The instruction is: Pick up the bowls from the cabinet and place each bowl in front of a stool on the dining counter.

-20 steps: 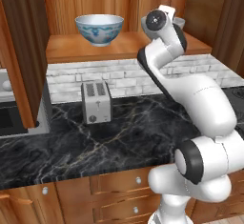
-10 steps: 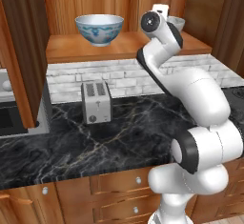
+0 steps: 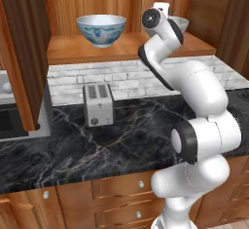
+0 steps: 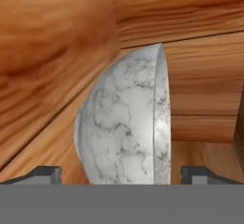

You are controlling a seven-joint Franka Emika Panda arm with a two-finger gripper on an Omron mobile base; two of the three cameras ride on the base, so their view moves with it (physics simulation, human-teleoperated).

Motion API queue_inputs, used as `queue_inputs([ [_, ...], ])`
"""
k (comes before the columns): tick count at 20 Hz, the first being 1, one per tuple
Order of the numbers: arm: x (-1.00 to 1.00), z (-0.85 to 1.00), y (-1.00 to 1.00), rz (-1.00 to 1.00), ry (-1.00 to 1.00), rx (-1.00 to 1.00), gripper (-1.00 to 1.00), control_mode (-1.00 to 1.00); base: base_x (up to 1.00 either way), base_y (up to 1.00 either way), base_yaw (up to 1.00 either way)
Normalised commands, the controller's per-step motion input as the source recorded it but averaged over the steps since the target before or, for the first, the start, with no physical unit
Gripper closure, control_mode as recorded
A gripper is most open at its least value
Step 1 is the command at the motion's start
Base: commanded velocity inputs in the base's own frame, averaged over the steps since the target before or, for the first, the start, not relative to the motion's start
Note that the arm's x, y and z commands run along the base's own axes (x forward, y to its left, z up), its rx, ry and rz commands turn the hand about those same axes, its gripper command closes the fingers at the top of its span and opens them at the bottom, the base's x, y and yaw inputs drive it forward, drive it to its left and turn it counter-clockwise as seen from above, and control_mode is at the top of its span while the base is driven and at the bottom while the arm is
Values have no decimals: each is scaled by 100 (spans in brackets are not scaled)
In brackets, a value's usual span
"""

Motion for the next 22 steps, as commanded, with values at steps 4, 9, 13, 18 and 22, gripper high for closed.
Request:
queue_inputs([
  [4, 39, 0, -8, 0, 0, 0, -100, -100, 0, 0, 0],
  [9, 30, 0, -2, 0, 3, 0, -100, -100, 0, 0, 0],
  [13, 24, 0, -6, 0, 6, 0, -100, -100, 0, 0, 0],
  [18, 17, -6, -13, 0, 8, 0, -100, -100, 0, 0, 0],
  [22, 3, -7, -7, 0, 3, 0, -100, -100, 0, 0, 0],
])
